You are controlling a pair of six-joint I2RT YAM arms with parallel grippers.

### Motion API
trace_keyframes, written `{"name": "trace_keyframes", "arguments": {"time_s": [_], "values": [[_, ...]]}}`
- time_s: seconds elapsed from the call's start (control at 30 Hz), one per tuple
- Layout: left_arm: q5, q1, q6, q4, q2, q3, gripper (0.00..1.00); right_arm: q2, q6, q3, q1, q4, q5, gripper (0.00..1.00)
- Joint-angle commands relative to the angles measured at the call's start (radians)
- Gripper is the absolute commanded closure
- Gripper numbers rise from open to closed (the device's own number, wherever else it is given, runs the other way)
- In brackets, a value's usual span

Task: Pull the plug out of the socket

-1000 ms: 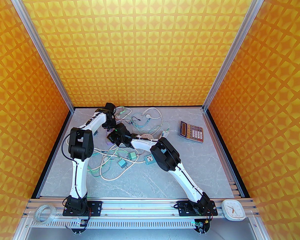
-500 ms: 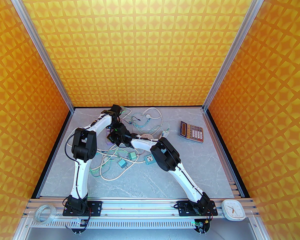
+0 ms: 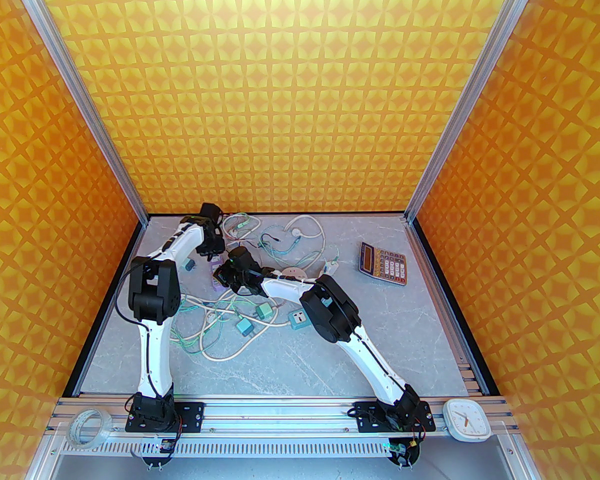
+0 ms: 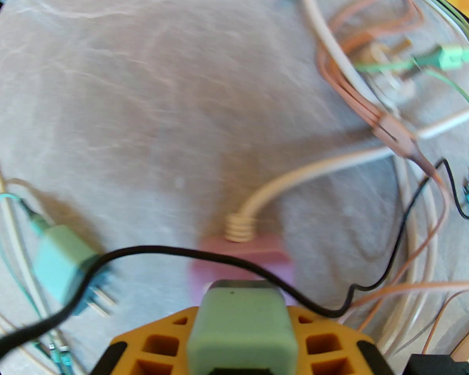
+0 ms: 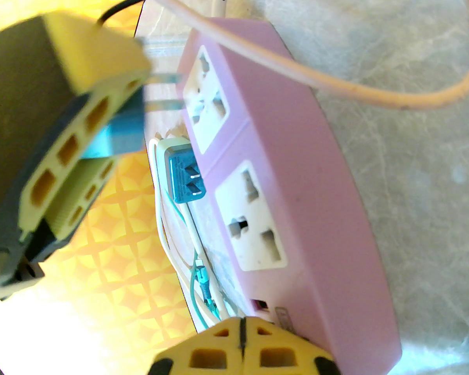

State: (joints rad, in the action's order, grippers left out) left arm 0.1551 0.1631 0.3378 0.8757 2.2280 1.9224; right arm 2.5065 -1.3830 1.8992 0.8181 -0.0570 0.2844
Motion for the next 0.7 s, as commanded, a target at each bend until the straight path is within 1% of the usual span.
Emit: {"name": "trace_keyframes", "arguments": {"time_s": [0.0, 0.13, 0.23, 0.33, 0.43, 0.53, 0.57, 0.67], "values": [[0.06, 0.013, -0.025, 0.049, -0.029, 0.039, 0.91, 0.092, 0.0, -0.046, -0.005, 0.191, -0.031, 1.0], [0.048, -0.007, -0.019, 0.035, -0.033, 0.048, 0.9, 0.087, 0.008, -0.047, -0.005, 0.184, -0.025, 1.0], [-0.027, -0.043, -0.008, 0.014, -0.031, 0.062, 0.9, 0.072, 0.035, -0.04, -0.007, 0.178, -0.025, 1.0], [-0.137, -0.086, 0.009, -0.028, -0.031, 0.061, 0.89, 0.042, 0.071, -0.04, -0.008, 0.151, -0.031, 1.0], [-0.245, -0.126, 0.033, -0.078, -0.027, 0.048, 0.86, 0.001, 0.122, -0.042, -0.01, 0.119, -0.031, 0.91], [-0.318, -0.158, 0.049, -0.131, -0.021, 0.033, 0.84, -0.058, 0.204, -0.047, -0.011, 0.109, -0.04, 0.77], [-0.35, -0.169, 0.058, -0.155, -0.02, 0.024, 0.84, -0.085, 0.236, -0.051, -0.011, 0.107, -0.044, 0.72], [-0.453, -0.201, 0.094, -0.217, -0.007, 0.003, 0.83, -0.175, 0.319, -0.082, -0.012, 0.099, -0.056, 0.53]]}}
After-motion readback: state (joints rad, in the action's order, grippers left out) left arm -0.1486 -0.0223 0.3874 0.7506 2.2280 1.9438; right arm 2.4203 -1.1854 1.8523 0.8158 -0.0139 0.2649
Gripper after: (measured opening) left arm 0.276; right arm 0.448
